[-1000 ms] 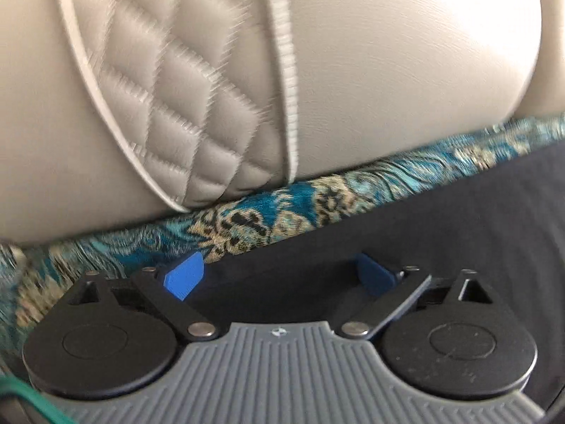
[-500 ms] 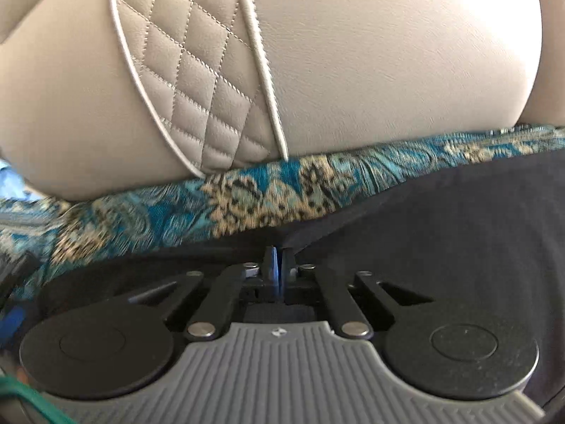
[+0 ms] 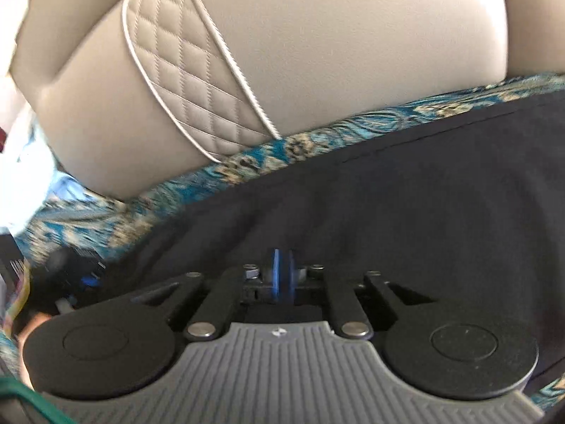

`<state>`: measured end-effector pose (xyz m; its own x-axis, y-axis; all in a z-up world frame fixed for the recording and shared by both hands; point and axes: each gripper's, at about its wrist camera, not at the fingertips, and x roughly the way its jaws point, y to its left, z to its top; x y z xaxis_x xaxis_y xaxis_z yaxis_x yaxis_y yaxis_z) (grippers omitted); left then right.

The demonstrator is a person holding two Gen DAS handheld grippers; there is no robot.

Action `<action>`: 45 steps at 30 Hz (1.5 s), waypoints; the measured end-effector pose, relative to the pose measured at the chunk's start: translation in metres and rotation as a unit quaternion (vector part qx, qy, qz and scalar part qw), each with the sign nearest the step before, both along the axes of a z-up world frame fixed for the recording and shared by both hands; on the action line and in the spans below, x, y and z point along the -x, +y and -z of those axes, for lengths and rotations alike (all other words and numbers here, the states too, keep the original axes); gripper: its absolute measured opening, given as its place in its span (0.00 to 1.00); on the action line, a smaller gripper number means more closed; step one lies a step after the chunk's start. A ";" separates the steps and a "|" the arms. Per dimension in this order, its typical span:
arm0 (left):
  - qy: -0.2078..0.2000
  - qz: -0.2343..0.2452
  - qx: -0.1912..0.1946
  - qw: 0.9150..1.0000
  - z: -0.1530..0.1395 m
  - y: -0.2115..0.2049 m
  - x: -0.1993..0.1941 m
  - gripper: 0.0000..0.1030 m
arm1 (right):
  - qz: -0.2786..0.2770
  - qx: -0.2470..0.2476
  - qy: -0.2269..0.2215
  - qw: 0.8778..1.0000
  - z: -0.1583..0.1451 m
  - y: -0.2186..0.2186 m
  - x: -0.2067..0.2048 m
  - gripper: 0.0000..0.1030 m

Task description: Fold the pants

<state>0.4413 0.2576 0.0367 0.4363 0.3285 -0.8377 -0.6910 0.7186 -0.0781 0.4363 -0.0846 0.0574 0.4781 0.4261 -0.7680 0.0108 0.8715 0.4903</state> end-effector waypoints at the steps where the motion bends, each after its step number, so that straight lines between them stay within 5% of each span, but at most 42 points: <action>1: -0.002 0.007 0.005 1.000 0.000 0.000 0.006 0.08 | -0.005 -0.020 0.002 1.000 -0.001 0.000 -0.001 0.51; 2: -0.006 0.013 0.011 1.000 -0.001 -0.001 0.010 0.08 | -0.007 -0.040 0.004 0.999 -0.004 0.000 -0.001 0.65; 7: -0.035 0.042 -0.017 0.998 0.004 -0.010 0.038 0.08 | 0.001 -0.095 0.038 0.995 -0.009 0.019 -0.011 0.69; 16: -0.077 0.017 0.072 0.994 -0.011 0.021 0.042 0.05 | 0.004 -0.159 0.069 0.985 -0.009 0.103 -0.041 0.69; 20: -0.093 0.028 0.082 0.992 -0.018 0.026 0.045 0.05 | -0.033 -0.194 0.099 0.975 0.000 0.139 -0.037 0.66; 23: -0.097 0.032 0.091 0.991 -0.016 0.029 0.048 0.05 | -0.023 -0.208 0.144 0.967 0.020 0.153 -0.034 0.49; 25: -0.108 0.032 0.099 0.989 -0.015 0.031 0.052 0.05 | 0.000 -0.215 0.172 0.961 0.033 0.154 -0.033 0.47; 32: -0.134 0.062 0.077 0.986 -0.025 0.023 0.064 0.04 | 0.054 -0.205 0.198 0.957 0.056 0.155 -0.030 0.55; 33: -0.135 0.064 0.074 0.986 -0.026 0.022 0.066 0.04 | 0.059 -0.209 0.195 0.957 0.056 0.156 -0.030 0.48; 34: -0.137 0.066 0.072 0.986 -0.026 0.021 0.068 0.05 | 0.060 -0.210 0.187 0.958 0.056 0.157 -0.029 0.24; 35: -0.140 0.067 0.073 0.985 -0.028 0.020 0.072 0.04 | 0.062 -0.203 0.178 0.961 0.054 0.159 -0.027 0.17; 41: -0.208 0.089 0.072 0.971 -0.043 0.014 0.125 0.10 | 0.039 -0.214 0.077 0.973 0.032 0.144 0.010 0.11; 44: -0.245 0.096 0.065 0.963 -0.049 0.009 0.163 0.29 | 0.024 -0.223 0.005 0.975 0.017 0.127 0.047 0.11; 45: -0.252 0.100 0.070 0.960 -0.050 0.007 0.175 0.45 | 0.020 -0.219 -0.015 0.975 0.014 0.122 0.060 0.11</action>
